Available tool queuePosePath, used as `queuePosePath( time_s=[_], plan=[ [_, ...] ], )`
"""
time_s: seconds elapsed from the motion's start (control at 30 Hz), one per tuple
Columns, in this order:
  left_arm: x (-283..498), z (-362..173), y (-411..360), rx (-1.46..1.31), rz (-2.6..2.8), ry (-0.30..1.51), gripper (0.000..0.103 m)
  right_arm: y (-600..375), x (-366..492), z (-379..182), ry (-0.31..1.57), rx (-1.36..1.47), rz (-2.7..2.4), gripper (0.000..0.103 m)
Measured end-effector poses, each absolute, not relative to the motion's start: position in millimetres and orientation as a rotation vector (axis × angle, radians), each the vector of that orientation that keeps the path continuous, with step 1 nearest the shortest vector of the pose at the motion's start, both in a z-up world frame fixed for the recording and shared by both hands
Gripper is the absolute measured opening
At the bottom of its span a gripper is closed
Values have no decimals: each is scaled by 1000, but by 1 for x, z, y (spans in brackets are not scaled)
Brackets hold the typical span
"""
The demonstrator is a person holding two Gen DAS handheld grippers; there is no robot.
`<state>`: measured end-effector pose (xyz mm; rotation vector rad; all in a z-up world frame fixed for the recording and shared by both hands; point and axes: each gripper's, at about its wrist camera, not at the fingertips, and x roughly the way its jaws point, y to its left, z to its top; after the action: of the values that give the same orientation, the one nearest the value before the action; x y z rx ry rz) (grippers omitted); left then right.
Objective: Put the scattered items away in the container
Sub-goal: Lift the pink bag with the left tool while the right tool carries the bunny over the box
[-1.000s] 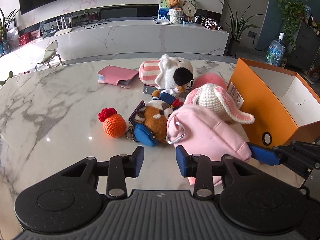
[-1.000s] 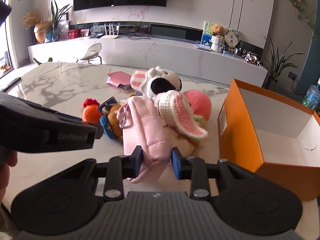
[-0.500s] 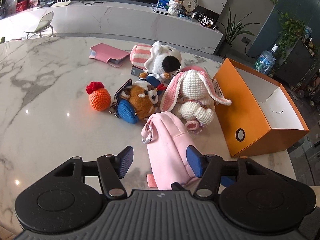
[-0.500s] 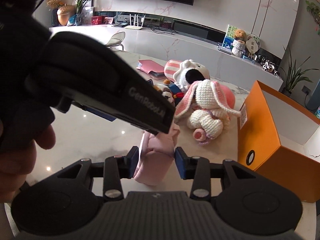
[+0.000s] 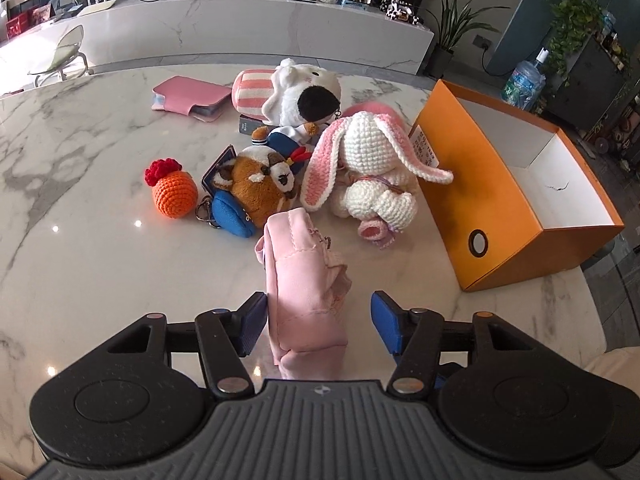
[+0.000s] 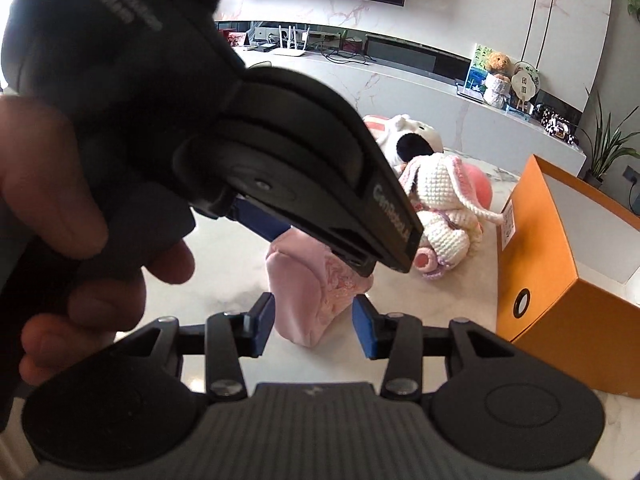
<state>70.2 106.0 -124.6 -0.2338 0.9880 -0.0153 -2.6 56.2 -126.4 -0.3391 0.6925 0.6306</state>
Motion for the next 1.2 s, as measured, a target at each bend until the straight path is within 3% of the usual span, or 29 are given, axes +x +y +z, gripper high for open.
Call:
queuePosePath(
  time_s=[0.17,0.23,0.5,1.1,1.2],
  plan=[
    [70,-130,122,-259,15,993,43,47,0,-127,699,-334,612,60],
    [71,-132,129,-266,35,996,42,42,4,-128,709,-329,598,61],
    [79,-141,135,-277,35,1007,49,18,41,-133,717,-278,451,61],
    [92,-152,131,-249,-4,999,44,51,128,-164,627,-425,388,59],
    [93,-152,131,-239,-8,996,44,54,130,-170,629,-434,389,51]
  ],
)
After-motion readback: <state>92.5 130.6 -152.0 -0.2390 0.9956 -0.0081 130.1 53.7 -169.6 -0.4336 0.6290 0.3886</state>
